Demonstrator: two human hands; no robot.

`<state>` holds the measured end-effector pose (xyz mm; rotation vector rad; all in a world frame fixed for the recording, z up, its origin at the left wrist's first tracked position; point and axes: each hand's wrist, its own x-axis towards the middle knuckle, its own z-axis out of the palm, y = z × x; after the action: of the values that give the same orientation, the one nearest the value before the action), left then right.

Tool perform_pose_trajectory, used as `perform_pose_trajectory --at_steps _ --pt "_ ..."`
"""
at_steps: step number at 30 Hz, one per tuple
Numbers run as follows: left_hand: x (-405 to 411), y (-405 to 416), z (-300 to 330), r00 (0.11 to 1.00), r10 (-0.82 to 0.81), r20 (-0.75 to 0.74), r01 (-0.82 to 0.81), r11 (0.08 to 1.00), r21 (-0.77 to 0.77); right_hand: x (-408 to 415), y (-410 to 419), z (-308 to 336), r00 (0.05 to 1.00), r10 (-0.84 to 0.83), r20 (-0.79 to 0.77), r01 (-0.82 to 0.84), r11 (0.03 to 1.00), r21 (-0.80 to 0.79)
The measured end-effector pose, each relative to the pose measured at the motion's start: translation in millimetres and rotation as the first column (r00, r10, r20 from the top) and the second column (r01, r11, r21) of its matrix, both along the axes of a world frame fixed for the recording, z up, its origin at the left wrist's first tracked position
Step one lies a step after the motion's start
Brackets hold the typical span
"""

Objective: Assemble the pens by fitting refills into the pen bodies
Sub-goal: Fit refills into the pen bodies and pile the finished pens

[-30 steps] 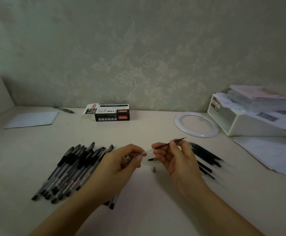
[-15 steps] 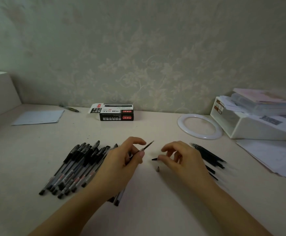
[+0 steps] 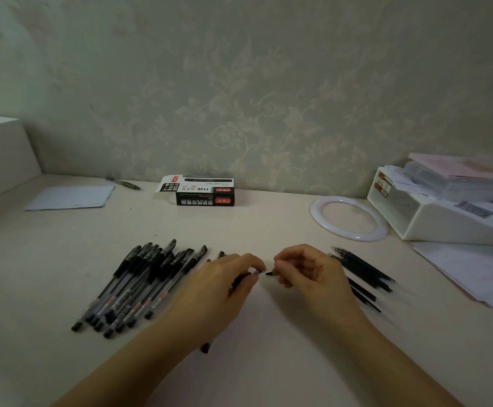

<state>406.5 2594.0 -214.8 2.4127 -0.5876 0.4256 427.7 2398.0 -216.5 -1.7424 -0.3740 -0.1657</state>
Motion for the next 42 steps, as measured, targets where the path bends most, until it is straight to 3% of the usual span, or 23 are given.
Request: perform_pose_trajectory --at_steps 4,18,25,33,42 --pt "1.5 -1.4 -0.7 0.999 -0.033 0.011 0.033 0.999 -0.021 0.4 5.3 -5.9 0.994 0.111 0.005 -0.111 0.994 -0.019" --pt "2.1 0.0 3.3 0.998 -0.006 0.056 0.003 0.998 0.058 1.0 8.0 -8.9 0.992 0.13 -0.004 -0.13 0.991 -0.041" --pt "2.0 -1.9 5.1 0.998 -0.001 0.07 -0.007 0.993 0.116 1.9 13.7 -12.4 0.995 0.06 0.079 -0.038 0.966 -0.257" --pt "3.8 -0.5 5.1 0.997 0.025 0.073 -0.032 0.995 0.098 4.0 10.2 -13.3 0.992 0.126 0.022 -0.119 0.972 -0.201" --pt "4.0 -1.9 1.5 0.997 -0.009 0.08 0.005 0.999 0.049 2.6 12.6 -13.8 0.992 0.111 0.053 -0.096 0.969 -0.228"
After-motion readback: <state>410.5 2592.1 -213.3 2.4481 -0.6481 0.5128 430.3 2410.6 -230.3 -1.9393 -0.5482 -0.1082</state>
